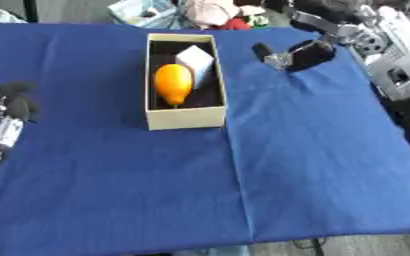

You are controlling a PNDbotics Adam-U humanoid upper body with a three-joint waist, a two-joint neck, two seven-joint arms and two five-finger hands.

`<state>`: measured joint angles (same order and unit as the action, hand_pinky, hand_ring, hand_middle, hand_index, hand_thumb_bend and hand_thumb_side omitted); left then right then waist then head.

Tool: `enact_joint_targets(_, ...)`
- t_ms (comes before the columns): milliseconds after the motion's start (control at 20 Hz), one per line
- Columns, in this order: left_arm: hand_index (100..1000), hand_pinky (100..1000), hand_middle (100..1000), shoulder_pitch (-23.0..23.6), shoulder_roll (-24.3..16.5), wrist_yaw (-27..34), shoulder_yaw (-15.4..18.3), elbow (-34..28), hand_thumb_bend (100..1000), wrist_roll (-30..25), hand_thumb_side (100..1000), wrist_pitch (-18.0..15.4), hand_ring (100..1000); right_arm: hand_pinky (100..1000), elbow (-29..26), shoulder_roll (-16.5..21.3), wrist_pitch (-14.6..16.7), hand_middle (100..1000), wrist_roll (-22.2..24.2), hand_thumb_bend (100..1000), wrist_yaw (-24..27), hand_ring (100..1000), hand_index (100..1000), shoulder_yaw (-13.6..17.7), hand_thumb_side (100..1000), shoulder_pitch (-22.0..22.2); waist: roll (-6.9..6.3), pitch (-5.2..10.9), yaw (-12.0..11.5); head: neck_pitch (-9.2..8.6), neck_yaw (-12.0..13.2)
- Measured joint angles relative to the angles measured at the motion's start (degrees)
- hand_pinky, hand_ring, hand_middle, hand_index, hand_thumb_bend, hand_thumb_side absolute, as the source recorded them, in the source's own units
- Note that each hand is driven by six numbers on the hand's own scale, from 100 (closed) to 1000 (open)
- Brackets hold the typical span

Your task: Pick up objects on the table and place them in the box.

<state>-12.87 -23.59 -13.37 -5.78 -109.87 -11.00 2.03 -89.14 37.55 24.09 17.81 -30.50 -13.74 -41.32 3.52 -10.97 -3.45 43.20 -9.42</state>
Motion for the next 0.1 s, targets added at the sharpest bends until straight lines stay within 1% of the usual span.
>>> enact_joint_targets(50,853,690,595,0.0,0.0,0.0,0.0,0.0,100,0.0,792,0.0,612,953,-0.4,0.1,-0.9,1000,-0.2,100,0.6,1000,985,0.1,483,0.3,0.0,0.0,0.0,0.0,0.1)
enact_joint_targets(100,853,690,596,0.0,0.0,-0.1,0.0,0.0,100,0.0,792,0.0,612,958,-0.7,0.2,-1.9,1000,-0.3,100,1.0,1000,984,0.1,682,0.7,-0.02,0.0,0.0,0.0,0.1)
